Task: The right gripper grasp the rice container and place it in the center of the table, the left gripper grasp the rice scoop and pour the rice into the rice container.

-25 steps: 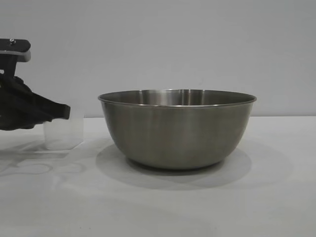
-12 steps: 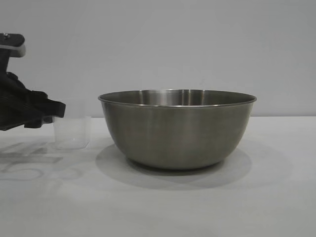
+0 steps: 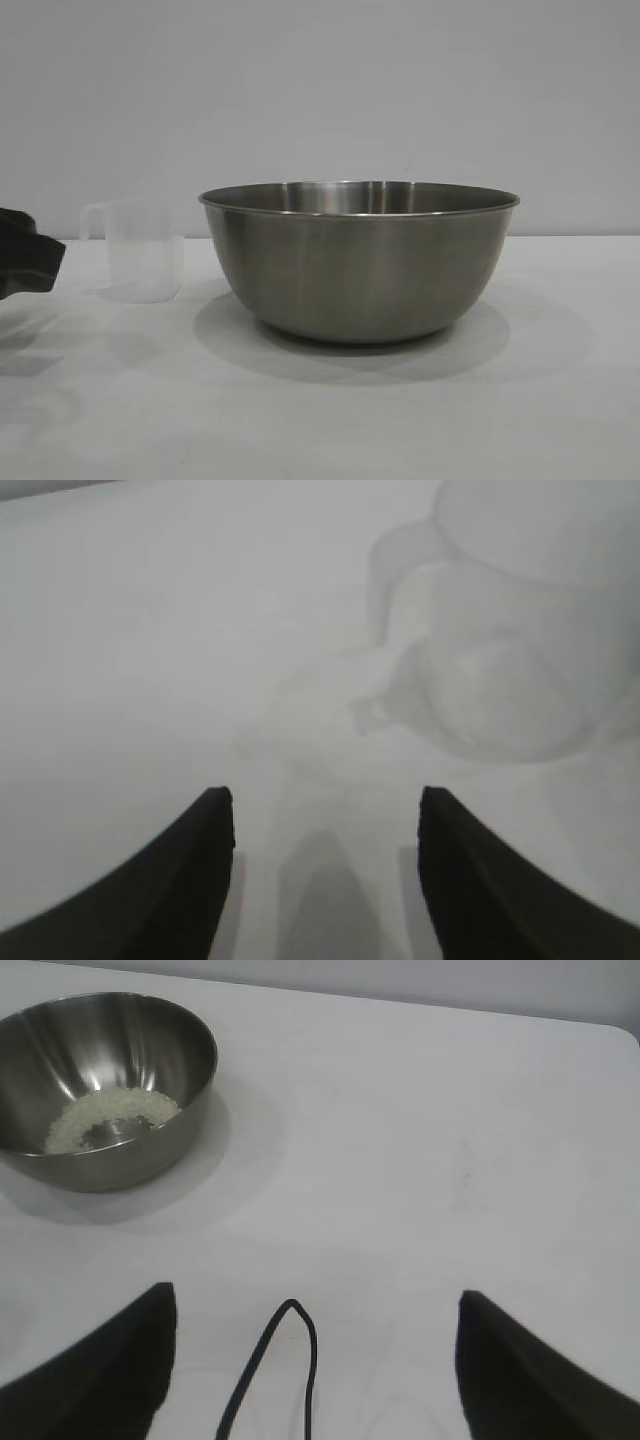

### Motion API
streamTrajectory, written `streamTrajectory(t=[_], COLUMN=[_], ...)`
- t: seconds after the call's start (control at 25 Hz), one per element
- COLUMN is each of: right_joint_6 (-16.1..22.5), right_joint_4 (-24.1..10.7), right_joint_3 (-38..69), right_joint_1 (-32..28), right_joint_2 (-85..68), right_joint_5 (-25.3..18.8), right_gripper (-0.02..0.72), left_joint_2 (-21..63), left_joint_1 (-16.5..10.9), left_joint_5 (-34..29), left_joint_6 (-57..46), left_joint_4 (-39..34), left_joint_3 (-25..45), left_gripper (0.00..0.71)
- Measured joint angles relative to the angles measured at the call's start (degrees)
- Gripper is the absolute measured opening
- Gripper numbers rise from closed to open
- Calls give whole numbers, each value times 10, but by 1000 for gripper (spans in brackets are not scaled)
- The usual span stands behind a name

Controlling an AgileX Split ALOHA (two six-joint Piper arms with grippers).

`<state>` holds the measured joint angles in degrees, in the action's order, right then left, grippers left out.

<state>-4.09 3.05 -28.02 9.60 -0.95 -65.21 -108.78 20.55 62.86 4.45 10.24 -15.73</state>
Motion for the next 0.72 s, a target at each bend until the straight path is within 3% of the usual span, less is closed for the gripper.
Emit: streamTrajectory(t=[0.44,0.72], right_joint_6=[0,0], right_joint_4=[0,0], right_joint_3=[0,0], right_joint_1=[0,0], right_joint_2=[0,0], right_joint_5=[0,0], right_gripper=[498,498], left_joint_2=[150,262], left_joint_1=[0,0], left_joint_5=[-189,-383], left_joint_6=[-23,-26], left_joint_4=[-37,-40], left_joint_3=[3,-39], left_gripper=[361,361])
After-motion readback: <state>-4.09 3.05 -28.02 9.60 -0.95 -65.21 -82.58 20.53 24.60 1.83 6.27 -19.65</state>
